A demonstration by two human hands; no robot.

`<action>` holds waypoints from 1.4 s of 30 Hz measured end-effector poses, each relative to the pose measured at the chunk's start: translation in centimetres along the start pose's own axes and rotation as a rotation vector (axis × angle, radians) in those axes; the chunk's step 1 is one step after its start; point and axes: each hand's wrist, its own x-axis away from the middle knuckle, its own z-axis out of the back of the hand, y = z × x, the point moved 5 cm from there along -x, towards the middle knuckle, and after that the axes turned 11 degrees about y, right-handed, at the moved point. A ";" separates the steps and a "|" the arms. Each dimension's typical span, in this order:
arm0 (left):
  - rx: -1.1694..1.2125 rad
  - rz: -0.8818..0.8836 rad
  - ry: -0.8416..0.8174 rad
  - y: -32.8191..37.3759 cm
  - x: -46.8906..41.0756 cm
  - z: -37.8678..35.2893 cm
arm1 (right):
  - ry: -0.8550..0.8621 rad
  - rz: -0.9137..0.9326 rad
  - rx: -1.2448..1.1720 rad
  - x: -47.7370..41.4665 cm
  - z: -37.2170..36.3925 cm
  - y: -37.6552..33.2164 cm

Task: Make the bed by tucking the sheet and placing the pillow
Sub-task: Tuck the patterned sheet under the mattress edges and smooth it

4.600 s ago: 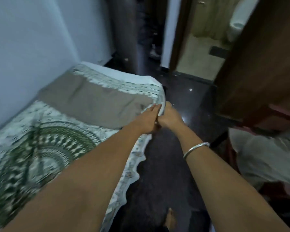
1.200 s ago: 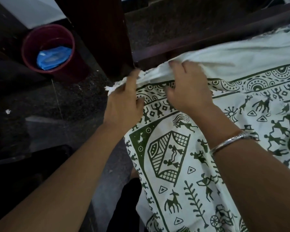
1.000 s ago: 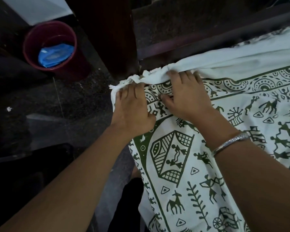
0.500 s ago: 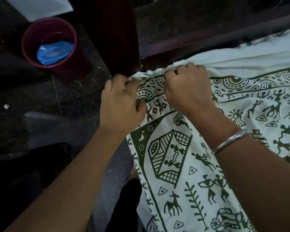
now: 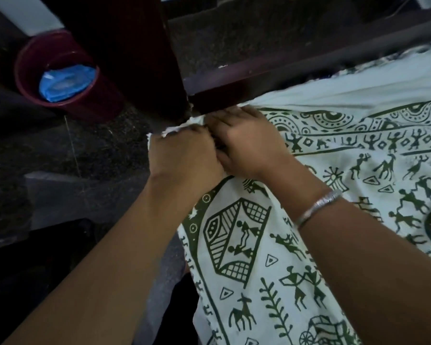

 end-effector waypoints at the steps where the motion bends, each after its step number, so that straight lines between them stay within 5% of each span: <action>1: 0.016 -0.043 0.075 1.1 -0.3 0.8 | 0.098 -0.025 0.000 1.0 0.6 0.7; 3: 0.161 -0.161 0.138 3.9 -1.0 1.4 | 0.262 -0.169 0.005 2.8 1.5 3.5; 7: 0.344 -0.323 -0.030 9.1 -3.2 -0.9 | 0.193 -0.434 0.141 5.1 1.3 10.1; 13: 0.150 -0.300 -0.122 12.3 -5.3 -2.7 | -0.076 -0.292 -0.015 4.6 0.5 13.7; 16: 0.044 -0.295 -0.131 13.3 -4.9 -2.0 | 0.008 -0.233 -0.049 4.6 1.8 14.5; 20: 0.269 -0.384 0.083 16.4 -5.5 0.4 | 0.328 -0.487 0.037 7.1 3.6 17.2; 23: 0.327 -0.399 -0.016 18.6 -7.2 -0.8 | 0.171 -0.613 0.001 8.4 2.5 19.6; 30: 0.231 -0.358 -0.173 18.8 -9.8 -3.3 | -0.162 -0.511 0.096 5.5 1.1 22.7; 37: 0.098 -0.523 -0.054 22.1 -9.7 -0.3 | 0.269 -0.662 0.111 9.8 3.1 23.9; 42: 0.186 -0.547 -0.219 25.4 -12.5 -1.7 | -0.013 -0.718 -0.019 10.3 1.3 28.5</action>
